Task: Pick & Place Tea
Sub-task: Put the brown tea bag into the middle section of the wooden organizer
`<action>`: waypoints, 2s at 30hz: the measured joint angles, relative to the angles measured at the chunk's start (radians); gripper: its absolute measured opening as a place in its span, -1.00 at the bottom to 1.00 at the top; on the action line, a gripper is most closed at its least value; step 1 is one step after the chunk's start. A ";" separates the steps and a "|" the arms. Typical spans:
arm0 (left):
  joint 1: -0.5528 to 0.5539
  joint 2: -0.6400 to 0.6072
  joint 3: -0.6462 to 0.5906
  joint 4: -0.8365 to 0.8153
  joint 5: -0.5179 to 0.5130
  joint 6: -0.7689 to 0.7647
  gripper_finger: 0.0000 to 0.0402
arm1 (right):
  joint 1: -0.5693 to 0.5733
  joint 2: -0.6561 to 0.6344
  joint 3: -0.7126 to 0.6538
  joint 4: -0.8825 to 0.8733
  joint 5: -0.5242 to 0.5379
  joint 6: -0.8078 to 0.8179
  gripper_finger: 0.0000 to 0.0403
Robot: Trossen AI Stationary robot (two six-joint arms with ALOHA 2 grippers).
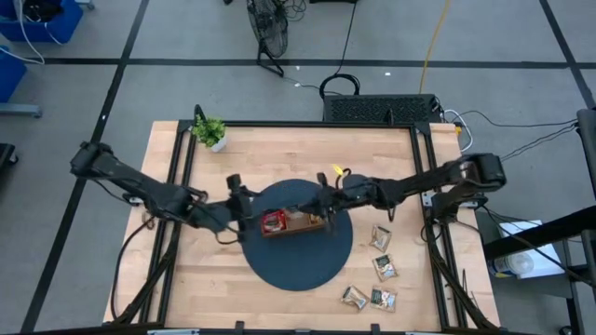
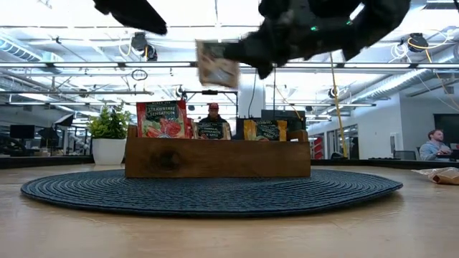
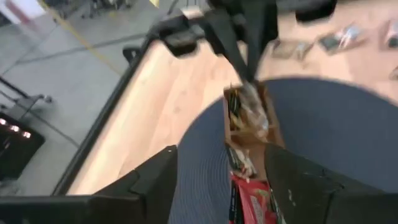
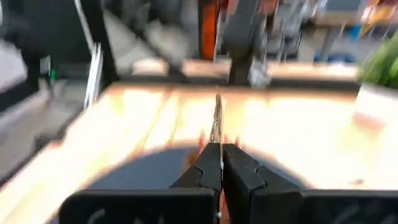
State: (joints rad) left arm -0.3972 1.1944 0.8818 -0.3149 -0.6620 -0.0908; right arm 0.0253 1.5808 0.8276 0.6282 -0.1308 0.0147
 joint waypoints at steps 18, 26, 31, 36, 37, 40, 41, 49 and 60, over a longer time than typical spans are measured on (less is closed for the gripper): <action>0.048 -0.268 -0.305 0.352 -0.003 0.067 0.04 | 0.034 0.173 0.092 -0.188 0.134 -0.063 -1.00; 0.062 -0.270 -0.315 0.349 0.012 0.043 -0.01 | 0.043 0.249 0.117 -0.190 0.265 -0.088 -1.00; 0.062 -0.269 -0.315 0.343 0.012 0.040 0.02 | 0.071 0.244 0.117 -0.181 0.369 -0.136 -1.00; 0.062 -0.269 -0.315 0.342 0.014 0.034 -0.02 | 0.093 0.243 0.117 -0.117 0.369 -0.176 -0.96; 0.062 -0.269 -0.315 0.342 0.014 0.033 -0.03 | 0.097 0.243 0.117 -0.111 0.369 -0.185 -0.93; 0.062 -0.269 -0.315 0.342 0.017 0.032 -0.05 | 0.102 0.243 0.117 -0.101 0.371 -0.185 -0.78; 0.062 -0.269 -0.315 0.342 0.017 0.032 -0.05 | 0.102 0.243 0.117 -0.099 0.371 -0.185 -0.72; 0.061 -0.269 -0.315 0.338 0.018 0.028 0.02 | 0.107 0.231 0.117 -0.047 0.476 -0.207 -0.34; 0.064 -0.269 -0.315 0.336 0.017 0.017 -0.06 | 0.137 0.267 0.580 -0.893 0.333 -0.226 -0.95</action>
State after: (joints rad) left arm -0.3332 0.9257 0.5671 0.0208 -0.6445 -0.0738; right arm 0.1623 1.8482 1.4078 -0.2650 0.2026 -0.2112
